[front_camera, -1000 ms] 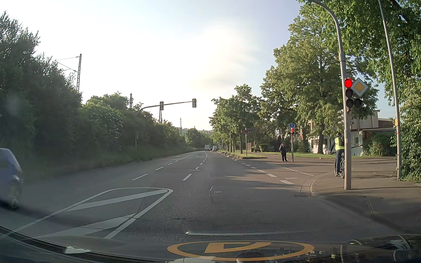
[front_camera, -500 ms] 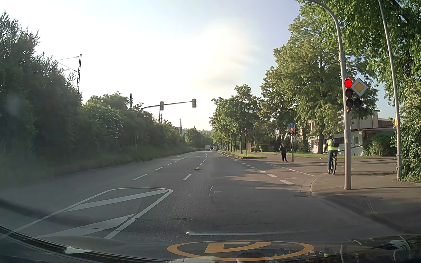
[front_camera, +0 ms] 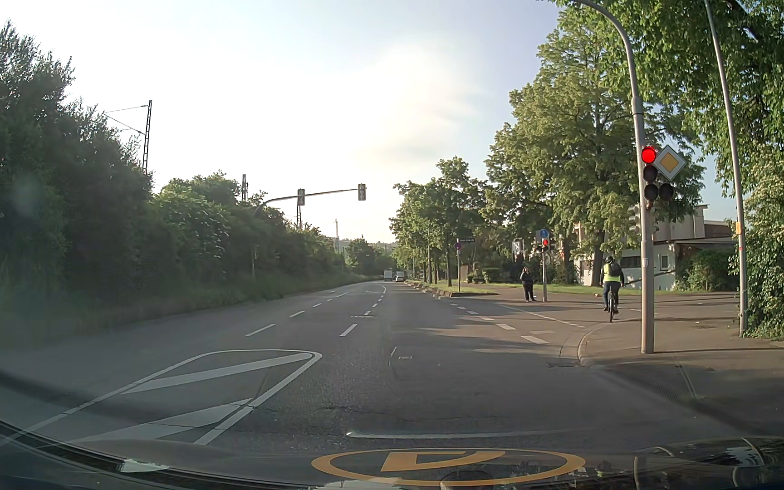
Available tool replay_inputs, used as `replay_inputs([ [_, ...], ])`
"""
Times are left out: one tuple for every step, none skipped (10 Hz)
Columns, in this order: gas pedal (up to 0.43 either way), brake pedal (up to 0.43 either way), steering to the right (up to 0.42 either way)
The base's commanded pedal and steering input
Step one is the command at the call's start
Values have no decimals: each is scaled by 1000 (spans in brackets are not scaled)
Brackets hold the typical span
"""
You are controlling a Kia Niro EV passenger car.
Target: Follow the waypoints while adhering to traffic rules and regulations
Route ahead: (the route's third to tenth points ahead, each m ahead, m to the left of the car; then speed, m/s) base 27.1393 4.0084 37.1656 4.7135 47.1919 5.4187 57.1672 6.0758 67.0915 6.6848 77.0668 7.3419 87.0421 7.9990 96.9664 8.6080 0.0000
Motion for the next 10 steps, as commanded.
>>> replay_inputs([
  [0,268,-12],
  [0,268,-12],
  [0,268,-12],
  [0,268,-12],
  [0,268,-12],
  [0,268,-12],
  [0,268,-12],
  [0,268,-12],
  [0,268,-12],
  [0,268,-12],
])
